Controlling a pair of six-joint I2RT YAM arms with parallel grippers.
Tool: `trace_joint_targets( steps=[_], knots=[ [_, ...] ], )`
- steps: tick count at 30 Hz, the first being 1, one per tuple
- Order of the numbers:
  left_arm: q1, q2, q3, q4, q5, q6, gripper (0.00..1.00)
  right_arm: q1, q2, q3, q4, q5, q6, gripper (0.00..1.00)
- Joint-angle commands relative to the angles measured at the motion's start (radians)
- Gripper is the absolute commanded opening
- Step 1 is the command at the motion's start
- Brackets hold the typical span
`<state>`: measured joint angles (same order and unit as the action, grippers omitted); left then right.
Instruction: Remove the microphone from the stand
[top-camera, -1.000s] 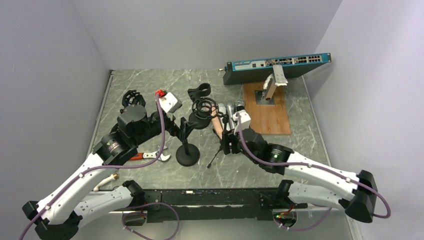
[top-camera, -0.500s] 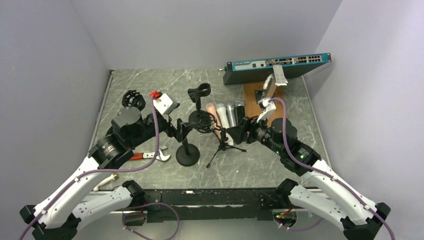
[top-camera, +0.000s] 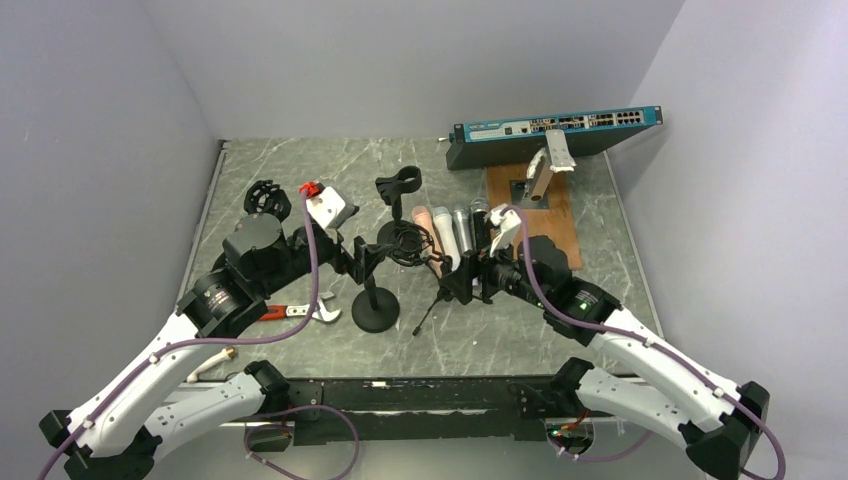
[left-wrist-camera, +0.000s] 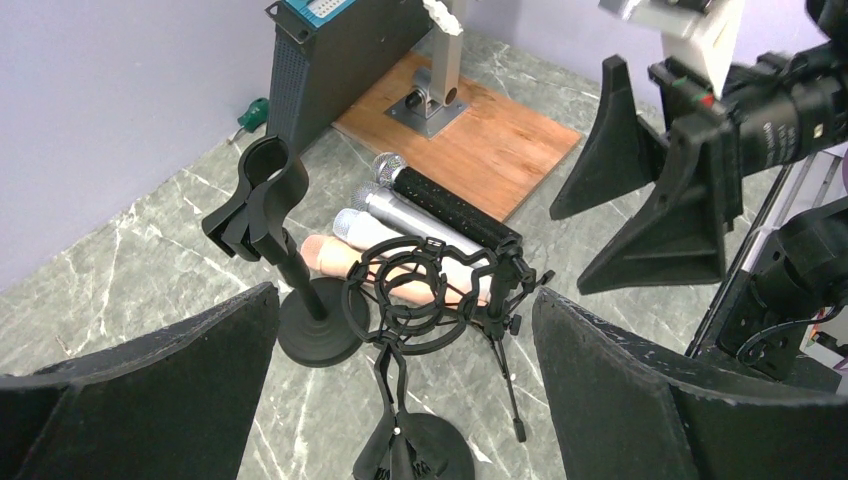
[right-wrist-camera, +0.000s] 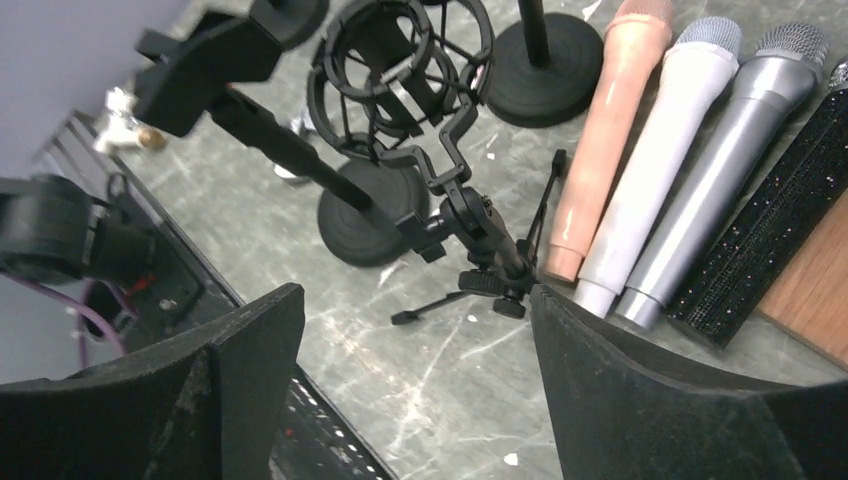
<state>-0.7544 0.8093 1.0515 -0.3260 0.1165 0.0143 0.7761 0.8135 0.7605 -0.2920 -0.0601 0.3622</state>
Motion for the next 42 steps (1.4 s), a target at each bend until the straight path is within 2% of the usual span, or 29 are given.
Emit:
trace_joint_targets(
  steps=[1,4,6,11,13,17,19,22,25,29,35,39,42],
  knots=[
    [-0.004,0.003,0.026,0.028,0.002,-0.007,0.99,0.027,0.066,-0.015,0.085,0.035,-0.109,0.82],
    [-0.004,0.011,0.029,0.023,0.002,-0.007,0.99,0.089,0.145,0.015,0.083,0.152,-0.149,0.65],
    [-0.003,0.013,0.029,0.024,0.003,-0.007,0.99,0.137,0.174,0.019,0.110,0.234,-0.175,0.63],
    [-0.003,0.022,0.031,0.018,0.000,-0.005,0.99,0.183,0.264,0.037,0.159,0.339,-0.206,0.65],
    [-0.004,0.023,0.031,0.019,0.002,-0.006,0.99,0.195,0.291,0.042,0.178,0.399,-0.207,0.60],
    [-0.004,0.024,0.031,0.019,0.001,-0.005,0.99,0.202,0.313,0.022,0.244,0.419,-0.228,0.50],
    [-0.005,0.022,0.032,0.018,0.000,-0.005,0.99,0.208,0.326,0.026,0.248,0.432,-0.234,0.42],
    [-0.004,0.019,0.033,0.015,-0.001,-0.004,0.99,0.220,0.333,0.036,0.238,0.452,-0.241,0.19],
    [-0.003,0.017,0.033,0.015,-0.003,-0.003,0.99,0.237,0.319,0.068,0.198,0.446,-0.232,0.00],
    [-0.004,0.017,0.037,0.010,-0.001,-0.003,0.99,0.247,0.267,0.136,0.109,0.431,-0.199,0.00],
    [-0.005,0.009,0.036,0.012,0.000,-0.005,0.99,0.245,0.139,0.206,-0.021,0.515,-0.139,0.00],
    [-0.006,0.006,0.038,0.014,0.007,-0.007,0.99,0.239,0.127,0.264,-0.113,0.594,-0.135,0.00],
    [-0.006,0.005,0.038,0.012,0.006,-0.007,0.99,0.233,0.142,0.272,-0.127,0.565,-0.135,0.00]
  ],
)
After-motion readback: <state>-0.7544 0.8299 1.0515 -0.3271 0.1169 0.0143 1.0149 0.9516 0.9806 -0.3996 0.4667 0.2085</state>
